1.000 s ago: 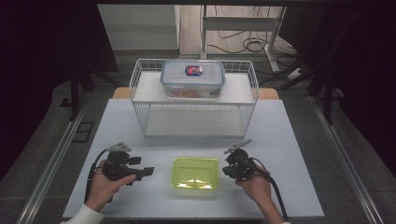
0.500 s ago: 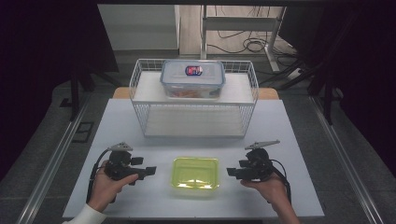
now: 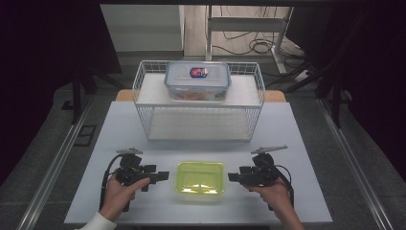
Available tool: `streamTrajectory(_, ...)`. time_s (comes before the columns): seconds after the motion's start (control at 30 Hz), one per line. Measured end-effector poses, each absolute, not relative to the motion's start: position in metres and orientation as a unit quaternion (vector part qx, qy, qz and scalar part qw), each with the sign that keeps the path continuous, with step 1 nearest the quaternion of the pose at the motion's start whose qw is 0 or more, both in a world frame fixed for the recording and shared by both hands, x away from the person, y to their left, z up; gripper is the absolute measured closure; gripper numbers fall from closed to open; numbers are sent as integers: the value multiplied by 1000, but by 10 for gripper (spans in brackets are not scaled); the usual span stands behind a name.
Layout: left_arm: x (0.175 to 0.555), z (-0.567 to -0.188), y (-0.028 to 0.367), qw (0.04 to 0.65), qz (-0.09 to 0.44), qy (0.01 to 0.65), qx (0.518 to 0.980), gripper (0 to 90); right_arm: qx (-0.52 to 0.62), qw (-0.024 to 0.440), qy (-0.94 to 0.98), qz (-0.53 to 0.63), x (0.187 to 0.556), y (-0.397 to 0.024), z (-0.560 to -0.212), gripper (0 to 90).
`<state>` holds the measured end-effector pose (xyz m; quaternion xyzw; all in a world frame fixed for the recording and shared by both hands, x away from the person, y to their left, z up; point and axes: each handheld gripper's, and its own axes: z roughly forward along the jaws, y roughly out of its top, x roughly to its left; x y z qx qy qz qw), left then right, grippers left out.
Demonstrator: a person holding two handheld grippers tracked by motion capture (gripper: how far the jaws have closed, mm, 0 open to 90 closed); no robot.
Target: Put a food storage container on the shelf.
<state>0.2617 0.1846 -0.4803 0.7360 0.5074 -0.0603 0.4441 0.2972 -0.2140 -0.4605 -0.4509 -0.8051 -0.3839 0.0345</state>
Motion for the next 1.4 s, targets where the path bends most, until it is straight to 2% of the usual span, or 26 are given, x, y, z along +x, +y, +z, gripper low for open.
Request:
streamTrajectory(0.27,266,-494,174,457,-119,517,714,276,-457,68,-797,-390,300,-209,-469,359)
streamTrajectory(0.33,267,-496,171,451,-117,514,720,303,-460,67,-796,-388,302,-206,-473,390)
streamTrajectory(0.5,272,-502,165,455,-136,514,715,333,-464,76,-794,-385,304,-203,-479,402)
streamTrajectory(0.67,279,-515,163,464,-177,516,698,400,-470,89,-790,-383,305,-202,-486,415)
streamTrajectory(0.73,282,-522,163,457,-184,519,698,455,-480,111,-777,-392,307,-203,-493,433)
streamTrajectory(0.8,283,-523,162,455,-183,520,700,466,-483,114,-775,-392,308,-202,-494,441)
streamTrajectory(0.9,284,-524,162,462,-193,514,697,524,-487,127,-767,-398,309,-202,-499,485)
streamTrajectory(0.93,285,-525,162,460,-195,513,698,568,-489,131,-762,-403,310,-202,-501,508)
streamTrajectory(1.0,286,-527,162,458,-197,514,698,582,-489,134,-762,-402,311,-201,-502,516)
streamTrajectory(1.13,287,-530,160,454,-206,512,700,677,-482,161,-763,-399,312,-194,-509,656)
streamTrajectory(1.17,287,-530,160,454,-206,512,700,705,-482,161,-763,-399,312,-194,-509,656)
streamTrajectory(1.37,286,-530,162,461,-213,513,692,751,-494,178,-745,-411,313,-200,-509,730)
streamTrajectory(1.4,284,-530,164,472,-221,516,679,772,-496,179,-738,-421,312,-202,-508,752)
